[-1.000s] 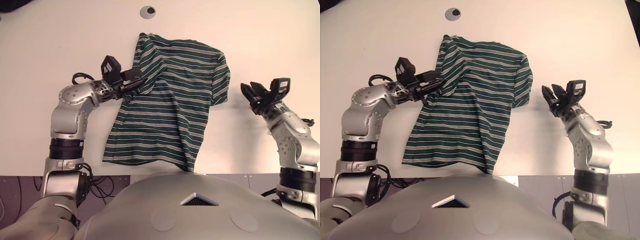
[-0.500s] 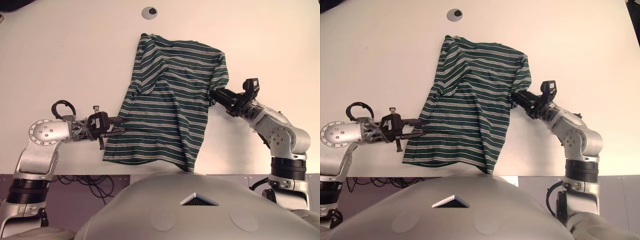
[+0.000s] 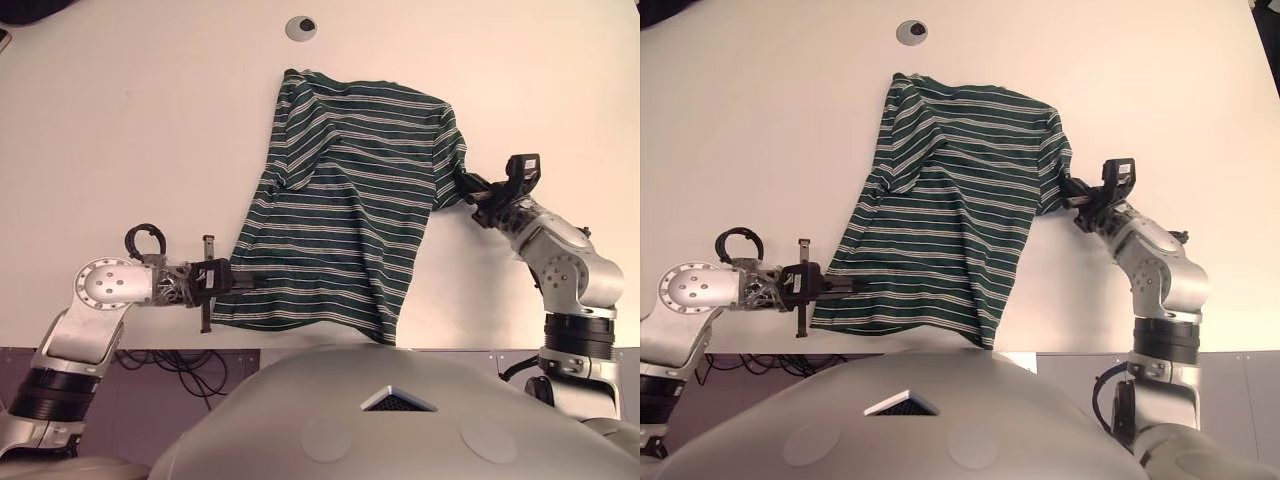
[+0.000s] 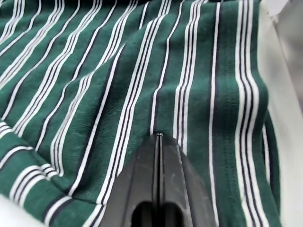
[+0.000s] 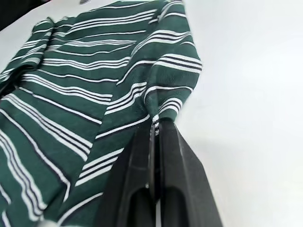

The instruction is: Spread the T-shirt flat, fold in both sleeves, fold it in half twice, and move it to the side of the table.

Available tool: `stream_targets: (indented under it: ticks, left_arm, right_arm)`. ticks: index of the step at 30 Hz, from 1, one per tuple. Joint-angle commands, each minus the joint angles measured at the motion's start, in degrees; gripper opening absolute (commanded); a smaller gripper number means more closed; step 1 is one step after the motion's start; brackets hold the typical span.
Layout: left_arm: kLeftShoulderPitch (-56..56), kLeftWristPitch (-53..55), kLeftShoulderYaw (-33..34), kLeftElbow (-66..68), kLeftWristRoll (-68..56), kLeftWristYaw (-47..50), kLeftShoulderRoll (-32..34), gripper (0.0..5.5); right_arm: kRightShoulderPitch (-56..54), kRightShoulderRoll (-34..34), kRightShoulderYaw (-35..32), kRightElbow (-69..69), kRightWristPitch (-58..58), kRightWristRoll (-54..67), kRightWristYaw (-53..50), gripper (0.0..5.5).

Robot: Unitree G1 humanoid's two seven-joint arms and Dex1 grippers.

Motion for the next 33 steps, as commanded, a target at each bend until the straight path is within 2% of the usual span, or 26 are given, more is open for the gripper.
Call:
stream_targets:
  ticks: [1, 13, 18, 25, 33]
  left_arm:
    - [3.0, 2.6, -6.2, 1.0, 2.9, -0.6, -0.2, 0.0]
    - [2.9, 8.3, -11.3, -6.5, -1.7, 4.2, -3.8, 0.0]
    - [1.0, 9.2, -9.6, -5.8, -3.2, 6.5, -4.9, 0.0]
    - [-0.2, 9.4, -11.5, -5.4, -2.7, 7.7, -6.7, 0.0]
    - [-0.7, 9.2, -12.7, -4.6, -2.0, 8.7, -8.1, 0.0]
  right_arm:
    - [-1.8, -0.9, -1.2, 2.3, -1.0, -1.7, -0.6, 0.03]
    - [-7.6, -3.3, 2.2, 6.3, -11.4, -12.7, 0.3, 0.03]
    - [-8.8, -6.0, 8.4, 3.3, -16.1, -20.5, 2.1, 0.03]
    - [-10.4, -10.0, 19.3, -2.9, -17.4, -31.3, 6.5, 0.03]
    - [-13.6, -9.2, 25.1, -6.8, -15.6, -38.4, 7.5, 0.03]
